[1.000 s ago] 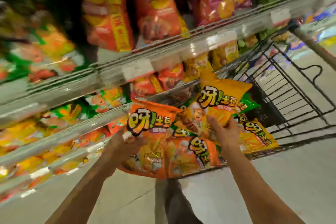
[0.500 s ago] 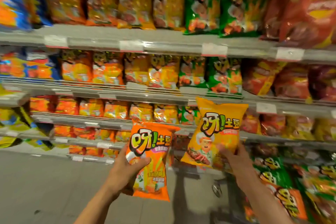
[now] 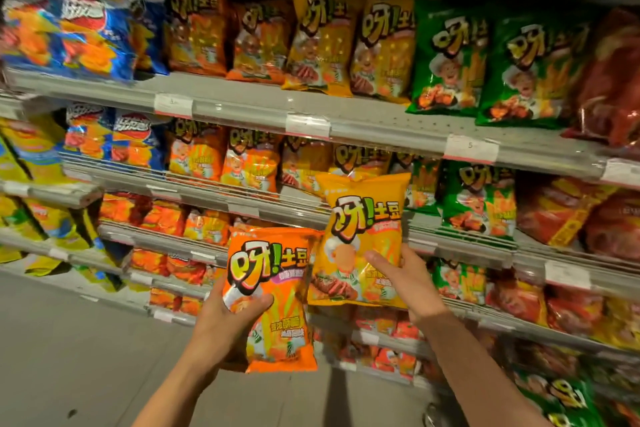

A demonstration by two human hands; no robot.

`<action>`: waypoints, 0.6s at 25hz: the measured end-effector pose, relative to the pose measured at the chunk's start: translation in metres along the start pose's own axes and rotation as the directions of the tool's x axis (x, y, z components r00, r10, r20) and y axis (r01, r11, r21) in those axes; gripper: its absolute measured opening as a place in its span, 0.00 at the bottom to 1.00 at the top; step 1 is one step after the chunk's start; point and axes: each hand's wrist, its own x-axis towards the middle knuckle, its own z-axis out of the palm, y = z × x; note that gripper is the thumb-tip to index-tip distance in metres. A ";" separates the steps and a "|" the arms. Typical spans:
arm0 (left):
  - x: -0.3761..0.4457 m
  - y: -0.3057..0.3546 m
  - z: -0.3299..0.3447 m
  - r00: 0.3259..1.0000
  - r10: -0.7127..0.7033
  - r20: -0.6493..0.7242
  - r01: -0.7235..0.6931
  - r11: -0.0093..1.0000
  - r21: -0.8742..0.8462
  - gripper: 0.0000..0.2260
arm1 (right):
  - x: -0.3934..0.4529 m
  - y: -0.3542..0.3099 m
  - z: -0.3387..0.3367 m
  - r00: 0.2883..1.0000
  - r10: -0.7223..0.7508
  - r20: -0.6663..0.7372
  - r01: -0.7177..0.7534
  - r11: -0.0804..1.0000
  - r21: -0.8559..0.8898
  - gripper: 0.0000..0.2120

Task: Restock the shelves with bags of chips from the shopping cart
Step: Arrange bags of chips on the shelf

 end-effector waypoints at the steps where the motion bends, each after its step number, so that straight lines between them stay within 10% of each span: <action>1: 0.010 0.001 -0.003 1.000 0.005 -0.020 -0.004 1.000 0.029 0.30 | 0.009 -0.001 0.004 1.000 0.002 0.012 -0.002 1.000 0.008 0.16; 15: 0.110 0.025 -0.030 0.993 0.069 -0.093 -0.069 0.998 -0.003 0.27 | 0.128 -0.046 0.058 0.992 -0.113 0.053 0.111 0.993 0.052 0.15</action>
